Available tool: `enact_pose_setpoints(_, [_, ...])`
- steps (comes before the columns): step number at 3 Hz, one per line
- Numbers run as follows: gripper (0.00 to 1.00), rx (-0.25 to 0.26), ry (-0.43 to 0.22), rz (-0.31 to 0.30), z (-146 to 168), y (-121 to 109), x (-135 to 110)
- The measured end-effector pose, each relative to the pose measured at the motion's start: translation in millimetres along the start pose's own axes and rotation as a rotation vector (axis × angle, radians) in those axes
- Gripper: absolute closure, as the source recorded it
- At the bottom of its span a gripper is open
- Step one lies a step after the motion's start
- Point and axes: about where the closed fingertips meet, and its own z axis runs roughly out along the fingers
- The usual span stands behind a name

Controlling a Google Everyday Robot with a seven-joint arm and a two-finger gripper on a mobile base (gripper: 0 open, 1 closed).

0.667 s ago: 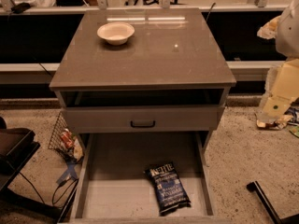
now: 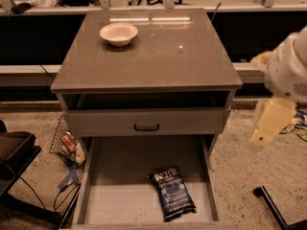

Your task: Pick blue chip bag from middle drawer and place on counter

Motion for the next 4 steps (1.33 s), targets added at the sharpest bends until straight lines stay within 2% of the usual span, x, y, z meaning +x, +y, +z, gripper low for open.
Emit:
enact_pose_setpoints(1, [0.0, -0.024, -0.06, 0.044, 60, 25, 17])
enact_pose_setpoints(2, [0.0, -0.075, -0.122, 0.078, 138, 58, 33])
enact_pose_setpoints(3, [0.0, -0.077, -0.161, 0.101, 201, 75, 37])
enact_pose_setpoints(4, [0.0, 0.004, -0.19, 0.111, 210, 57, 32])
